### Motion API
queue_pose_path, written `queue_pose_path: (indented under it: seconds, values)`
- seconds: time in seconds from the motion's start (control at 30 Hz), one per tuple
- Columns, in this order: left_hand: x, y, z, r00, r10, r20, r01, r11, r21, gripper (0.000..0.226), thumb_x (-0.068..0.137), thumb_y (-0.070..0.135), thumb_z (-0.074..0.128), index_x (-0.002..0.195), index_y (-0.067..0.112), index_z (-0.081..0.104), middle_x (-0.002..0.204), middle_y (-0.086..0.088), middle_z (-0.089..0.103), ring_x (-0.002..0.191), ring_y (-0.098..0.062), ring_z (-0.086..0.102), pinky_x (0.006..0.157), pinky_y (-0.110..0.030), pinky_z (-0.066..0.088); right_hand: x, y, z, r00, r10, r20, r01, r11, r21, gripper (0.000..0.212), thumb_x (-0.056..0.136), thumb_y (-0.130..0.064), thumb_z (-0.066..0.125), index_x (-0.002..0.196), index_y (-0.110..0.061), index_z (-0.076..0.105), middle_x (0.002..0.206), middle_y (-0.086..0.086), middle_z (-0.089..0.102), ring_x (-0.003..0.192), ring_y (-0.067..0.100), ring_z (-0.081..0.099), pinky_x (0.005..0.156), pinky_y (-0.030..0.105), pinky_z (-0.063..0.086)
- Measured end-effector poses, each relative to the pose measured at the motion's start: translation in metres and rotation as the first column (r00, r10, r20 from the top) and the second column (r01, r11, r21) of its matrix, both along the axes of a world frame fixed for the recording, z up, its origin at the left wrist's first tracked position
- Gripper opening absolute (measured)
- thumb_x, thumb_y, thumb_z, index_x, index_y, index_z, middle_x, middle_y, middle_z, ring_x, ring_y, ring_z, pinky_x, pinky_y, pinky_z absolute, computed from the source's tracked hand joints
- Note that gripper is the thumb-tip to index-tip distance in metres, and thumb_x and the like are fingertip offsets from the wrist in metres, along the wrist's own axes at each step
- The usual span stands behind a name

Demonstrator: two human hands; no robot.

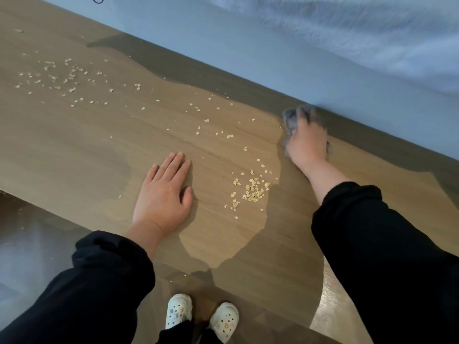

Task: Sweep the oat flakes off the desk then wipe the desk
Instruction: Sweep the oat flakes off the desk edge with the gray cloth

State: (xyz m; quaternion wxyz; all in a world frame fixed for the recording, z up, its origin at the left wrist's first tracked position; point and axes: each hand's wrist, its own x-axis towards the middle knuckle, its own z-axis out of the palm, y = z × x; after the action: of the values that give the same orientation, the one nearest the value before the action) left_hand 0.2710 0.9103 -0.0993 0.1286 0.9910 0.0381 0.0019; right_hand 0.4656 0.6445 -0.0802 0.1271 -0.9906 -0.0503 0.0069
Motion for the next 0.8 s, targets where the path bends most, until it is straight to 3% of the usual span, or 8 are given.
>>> queue_pose_path:
  seconds: [0.1, 0.17, 0.33, 0.4, 0.53, 0.7, 0.77, 0.8]
  values:
    - [-0.001, -0.001, 0.001, 1.0, 0.001, 0.001, -0.001, 1.0, 0.001, 0.068, 0.087, 0.041, 0.024, 0.148, 0.014, 0.036, 0.158, -0.001, 0.026, 0.147, -0.016, 0.016, 0.12, -0.04, 0.013, -0.018, 0.001, 0.0, 0.972, 0.236, -0.013, -0.235, 0.97, 0.06, 0.058, 0.098, -0.012, 0.042, 0.153, -0.019, 0.026, 0.16, 0.008, 0.019, 0.144, 0.031, 0.024, 0.119, 0.048, 0.02]
    - [-0.001, -0.001, 0.002, 1.0, -0.005, 0.002, 0.005, 1.0, 0.003, 0.067, 0.087, 0.039, 0.025, 0.147, 0.013, 0.037, 0.157, -0.002, 0.027, 0.147, -0.017, 0.018, 0.119, -0.041, 0.015, -0.023, -0.024, 0.001, 0.948, 0.315, -0.038, -0.311, 0.947, 0.083, 0.055, 0.1, -0.011, 0.039, 0.153, -0.019, 0.026, 0.16, 0.004, 0.018, 0.144, 0.027, 0.023, 0.118, 0.042, 0.024]
    - [-0.001, -0.001, 0.003, 1.0, -0.011, -0.009, 0.011, 1.0, 0.018, 0.066, 0.088, 0.039, 0.025, 0.148, 0.013, 0.036, 0.157, -0.003, 0.027, 0.147, -0.018, 0.018, 0.119, -0.042, 0.016, 0.004, -0.037, 0.006, 0.996, 0.091, -0.018, -0.089, 0.993, 0.08, 0.054, 0.098, -0.01, 0.041, 0.151, -0.011, 0.028, 0.158, 0.012, 0.024, 0.137, 0.036, 0.035, 0.114, 0.041, 0.029]
    - [-0.001, -0.001, 0.003, 1.0, -0.01, -0.014, 0.011, 1.0, 0.023, 0.066, 0.088, 0.04, 0.024, 0.148, 0.014, 0.035, 0.158, -0.002, 0.026, 0.147, -0.017, 0.017, 0.119, -0.041, 0.014, 0.017, -0.01, 0.01, 0.995, 0.038, -0.092, -0.032, 0.997, 0.068, 0.063, 0.096, -0.009, 0.048, 0.153, -0.012, 0.022, 0.159, 0.01, 0.018, 0.135, 0.034, 0.036, 0.109, 0.037, 0.032]
    - [-0.001, -0.001, 0.003, 1.0, -0.003, -0.018, 0.004, 1.0, 0.023, 0.066, 0.089, 0.04, 0.025, 0.149, 0.015, 0.035, 0.158, -0.001, 0.024, 0.147, -0.015, 0.015, 0.12, -0.039, 0.012, 0.037, 0.034, 0.007, 0.983, 0.111, -0.144, -0.101, 0.992, 0.074, 0.091, 0.076, -0.006, 0.069, 0.153, -0.023, 0.022, 0.159, 0.003, 0.018, 0.141, 0.029, 0.028, 0.113, 0.044, 0.029]
    - [-0.001, -0.001, 0.002, 1.0, -0.004, -0.003, 0.004, 1.0, 0.015, 0.065, 0.089, 0.039, 0.027, 0.148, 0.015, 0.036, 0.157, -0.001, 0.026, 0.147, -0.016, 0.017, 0.12, -0.039, 0.013, 0.023, 0.023, 0.0, 0.93, 0.363, -0.062, -0.354, 0.928, 0.118, 0.057, 0.099, -0.009, 0.039, 0.153, -0.022, 0.027, 0.161, 0.001, 0.019, 0.141, 0.025, 0.03, 0.114, 0.042, 0.033]
    - [-0.001, -0.001, 0.003, 1.0, -0.005, 0.0, 0.005, 1.0, 0.011, 0.065, 0.089, 0.039, 0.027, 0.148, 0.015, 0.036, 0.157, -0.001, 0.027, 0.147, -0.016, 0.017, 0.12, -0.04, 0.014, 0.032, 0.012, 0.002, 0.93, 0.363, -0.054, -0.355, 0.927, 0.118, 0.055, 0.099, -0.01, 0.037, 0.152, -0.022, 0.028, 0.16, -0.001, 0.02, 0.136, 0.023, 0.037, 0.109, 0.04, 0.039]
    - [-0.001, -0.001, 0.003, 1.0, -0.007, 0.0, 0.007, 1.0, 0.008, 0.065, 0.089, 0.039, 0.027, 0.148, 0.015, 0.037, 0.157, -0.001, 0.027, 0.147, -0.016, 0.017, 0.12, -0.04, 0.014, 0.039, 0.012, 0.002, 0.942, 0.33, -0.054, -0.323, 0.939, 0.117, 0.055, 0.098, -0.009, 0.04, 0.152, -0.021, 0.029, 0.16, -0.001, 0.02, 0.139, 0.023, 0.034, 0.112, 0.038, 0.035]
